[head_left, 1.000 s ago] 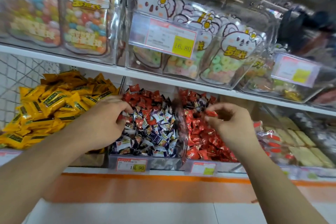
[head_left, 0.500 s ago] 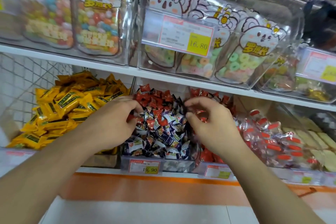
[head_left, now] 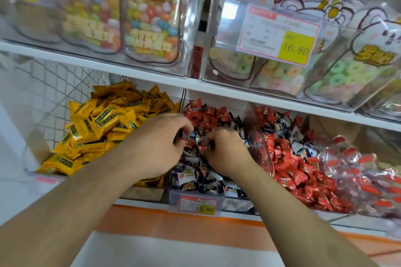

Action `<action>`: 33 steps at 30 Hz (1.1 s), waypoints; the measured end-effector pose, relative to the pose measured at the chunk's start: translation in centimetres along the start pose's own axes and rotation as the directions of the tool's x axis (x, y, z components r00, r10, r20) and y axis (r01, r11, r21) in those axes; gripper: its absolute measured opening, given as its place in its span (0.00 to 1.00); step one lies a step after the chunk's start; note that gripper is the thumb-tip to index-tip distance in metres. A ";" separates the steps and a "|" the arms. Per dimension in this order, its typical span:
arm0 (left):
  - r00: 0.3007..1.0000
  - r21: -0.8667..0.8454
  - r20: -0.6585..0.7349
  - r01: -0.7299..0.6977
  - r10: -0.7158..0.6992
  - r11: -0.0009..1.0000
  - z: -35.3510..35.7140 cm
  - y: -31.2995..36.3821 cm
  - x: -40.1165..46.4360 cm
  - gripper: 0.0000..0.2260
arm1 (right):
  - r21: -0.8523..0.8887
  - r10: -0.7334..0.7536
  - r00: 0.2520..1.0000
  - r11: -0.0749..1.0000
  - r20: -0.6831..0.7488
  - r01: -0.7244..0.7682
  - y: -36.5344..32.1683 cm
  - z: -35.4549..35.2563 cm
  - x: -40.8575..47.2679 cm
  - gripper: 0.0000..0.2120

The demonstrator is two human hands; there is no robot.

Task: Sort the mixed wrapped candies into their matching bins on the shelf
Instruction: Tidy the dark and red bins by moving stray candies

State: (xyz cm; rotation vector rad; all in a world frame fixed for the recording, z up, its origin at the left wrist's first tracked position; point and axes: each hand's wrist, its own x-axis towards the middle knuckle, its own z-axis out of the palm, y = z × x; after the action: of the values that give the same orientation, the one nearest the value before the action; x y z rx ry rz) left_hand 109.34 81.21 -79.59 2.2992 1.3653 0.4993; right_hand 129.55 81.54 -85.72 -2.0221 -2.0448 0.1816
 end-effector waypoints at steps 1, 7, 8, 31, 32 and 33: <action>1.000 -0.006 0.003 0.002 -0.002 1.000 0.0 -0.1 0.1 0.15 | 0.028 -0.005 1.000 1.000 -0.017 0.005 0.0 0.0 0.0 0.02; 0.999 -0.058 0.033 0.039 -0.038 0.998 -0.2 -0.4 0.1 0.18 | 0.298 -0.004 0.999 0.954 -0.051 0.019 -1.3 -1.5 -0.2 0.05; 0.999 -0.060 0.035 0.041 -0.039 0.997 -0.3 -0.4 0.1 0.19 | 0.319 -0.027 0.999 0.947 -0.032 0.036 -1.7 -1.5 -0.2 0.05; 0.999 -0.011 0.024 0.039 -0.038 0.999 -0.6 -0.2 -0.4 0.17 | 0.362 -0.039 0.999 0.931 -0.027 0.046 -1.6 -4.6 -3.4 0.07; 0.999 -0.004 0.021 0.038 -0.038 0.999 -0.6 -0.1 -0.4 0.17 | 0.371 -0.002 0.999 0.928 -0.048 0.020 -1.2 -5.7 -3.9 0.07; 0.999 0.001 0.018 0.035 -0.035 0.999 -0.6 0.1 -0.4 0.17 | 0.375 0.039 0.996 0.927 -0.076 -0.008 -0.5 -6.8 -4.5 0.06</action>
State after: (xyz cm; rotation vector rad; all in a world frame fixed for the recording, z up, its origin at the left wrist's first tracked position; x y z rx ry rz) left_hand 108.93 80.94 -79.12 2.2704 1.3953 0.4660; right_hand 130.93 76.46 -79.50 -1.7857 -1.7749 0.4496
